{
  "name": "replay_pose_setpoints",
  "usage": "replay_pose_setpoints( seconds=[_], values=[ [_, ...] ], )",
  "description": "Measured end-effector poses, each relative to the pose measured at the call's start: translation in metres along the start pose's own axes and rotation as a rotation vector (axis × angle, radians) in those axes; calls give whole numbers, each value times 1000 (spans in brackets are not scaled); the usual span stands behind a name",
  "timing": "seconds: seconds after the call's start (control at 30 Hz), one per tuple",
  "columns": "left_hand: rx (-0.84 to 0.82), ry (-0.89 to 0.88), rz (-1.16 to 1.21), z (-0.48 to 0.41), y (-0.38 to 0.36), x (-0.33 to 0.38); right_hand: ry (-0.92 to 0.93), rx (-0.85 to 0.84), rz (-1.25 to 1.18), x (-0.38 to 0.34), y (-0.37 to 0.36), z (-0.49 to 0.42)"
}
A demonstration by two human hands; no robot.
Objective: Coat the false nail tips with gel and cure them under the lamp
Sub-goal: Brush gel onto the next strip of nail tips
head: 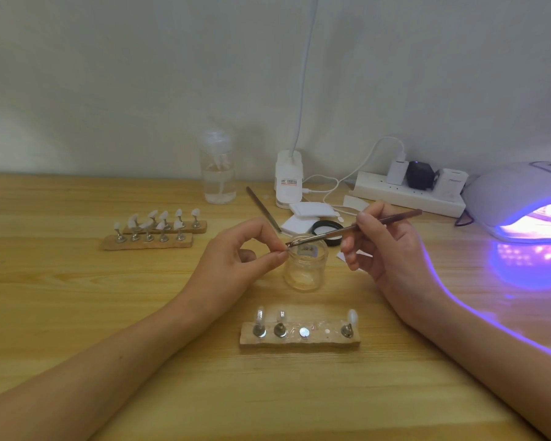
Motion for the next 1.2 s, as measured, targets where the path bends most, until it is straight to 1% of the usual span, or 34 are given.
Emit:
replay_pose_setpoints(
  seconds=[0.13, 0.23, 0.3, 0.43, 0.57, 0.67, 0.73, 0.87, 0.93, 1.0, 1.07, 1.13, 1.2],
  values=[
    [-2, 3, 2, 0, 0, 0, -24, 74, 22, 4, 9, -1],
    [2, 7, 9, 0, 0, -1, 0, 24, -9, 0, 3, -1],
    [3, 11, 10, 0, 0, -1, 0, 5, 13, 0, 1, 0],
    [7, 13, 8, 0, 1, -1, -21, 77, 13, 4, 9, 0],
    [4, 11, 0, 0, 0, 0, 2, 20, -1, 0, 2, 0],
    [2, 5, 1, 1, 0, 1, -9, 53, 39, 1, 6, 1],
    [1, 4, 6, 1, 0, 1, 1, 69, 14, 0, 9, 0],
    [1, 9, 1, 1, 0, 0, 6, 31, 30, 0, 4, 0],
    [2, 10, 2, 1, 0, 0, -9, 62, 60, 2, 8, 1],
    [4, 11, 0, 1, 0, 0, -5, 79, 40, 0, 10, 0],
    [10, 15, -6, 1, 1, 0, 9, 49, 10, -2, 6, 0],
    [18, 21, -9, 2, 1, -1, 8, 18, 28, -2, 1, 0],
    [25, 31, -8, 2, 2, -2, -2, 40, 60, 0, 4, 0]
  ],
)
Point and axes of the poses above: each hand's wrist, its own z-axis away from the middle knuckle, its own y-axis out of the back of the hand, x = y × z, the point moved 10 cm from there along -z, towards the middle knuckle, and after that the axes turned 5 degrees about y, right-handed, at the moved point
